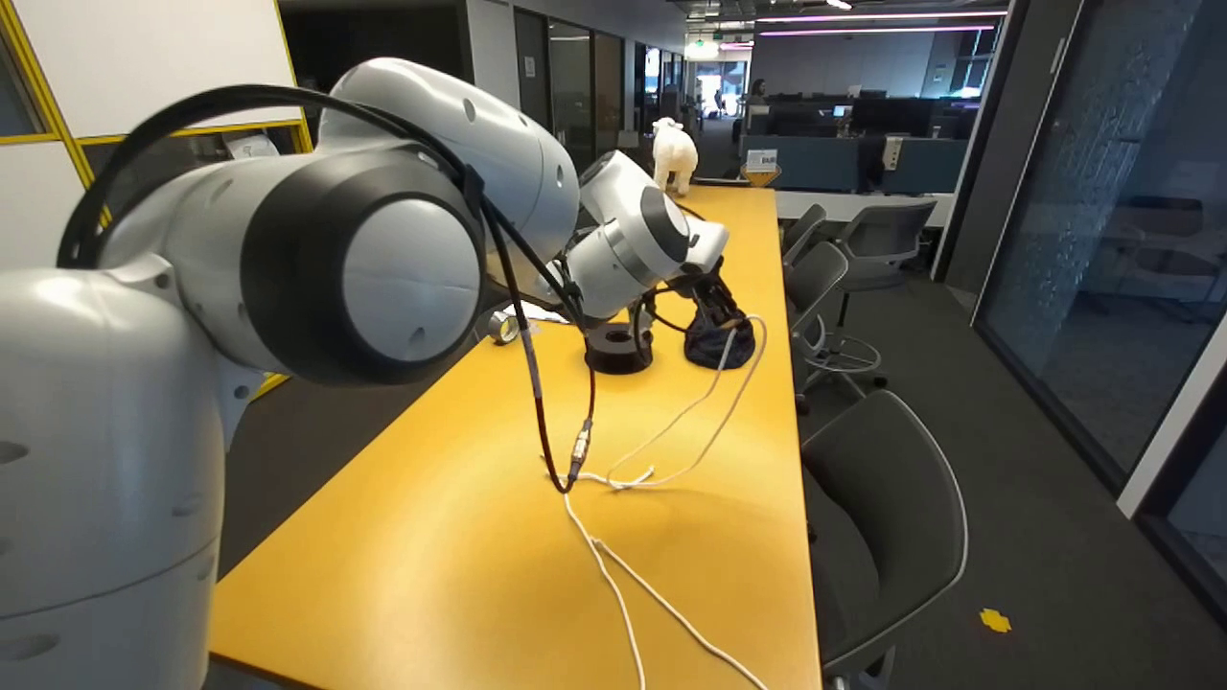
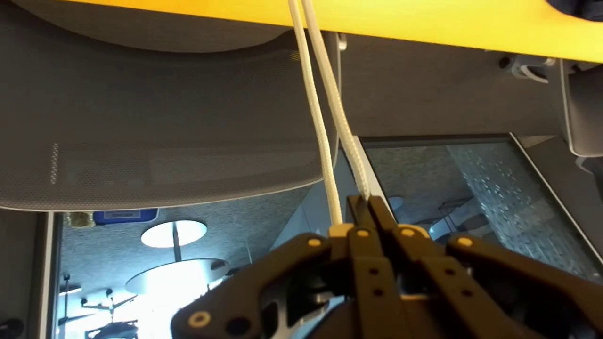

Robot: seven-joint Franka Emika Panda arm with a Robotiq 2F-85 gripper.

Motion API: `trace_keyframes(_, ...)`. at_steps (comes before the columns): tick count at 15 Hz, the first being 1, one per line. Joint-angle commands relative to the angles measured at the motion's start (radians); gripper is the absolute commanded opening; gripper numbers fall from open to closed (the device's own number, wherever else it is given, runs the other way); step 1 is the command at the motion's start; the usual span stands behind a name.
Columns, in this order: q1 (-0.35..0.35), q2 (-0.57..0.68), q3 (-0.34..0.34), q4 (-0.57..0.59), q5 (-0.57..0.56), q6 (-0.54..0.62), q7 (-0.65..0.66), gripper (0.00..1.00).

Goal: Untangle the two ropes on the table.

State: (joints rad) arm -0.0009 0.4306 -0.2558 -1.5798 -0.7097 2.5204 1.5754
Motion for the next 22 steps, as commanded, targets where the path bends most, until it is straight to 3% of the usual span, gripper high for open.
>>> trace_keyframes(1, -0.060, -0.019, 0.030, -0.090, 0.077, 0.049, -0.144, 0.01)
trace_keyframes(4, -0.112, -0.019, 0.061, -0.163, 0.224, 0.071, -0.340, 0.01)
trace_keyframes(5, -0.159, -0.018, 0.106, -0.185, 0.266, 0.075, -0.401, 0.01)
trace_keyframes(6, -0.140, -0.011, 0.073, -0.197, 0.328, 0.072, -0.470, 0.01)
trace_keyframes(11, -0.186, -0.014, 0.079, -0.268, 0.545, 0.015, -0.763, 0.01)
trace_keyframes(16, -0.206, -0.004, 0.038, -0.322, 0.648, -0.034, -0.917, 0.01)
trace_keyframes(22, -0.222, 0.018, -0.022, -0.368, 0.670, -0.146, -0.992, 0.01)
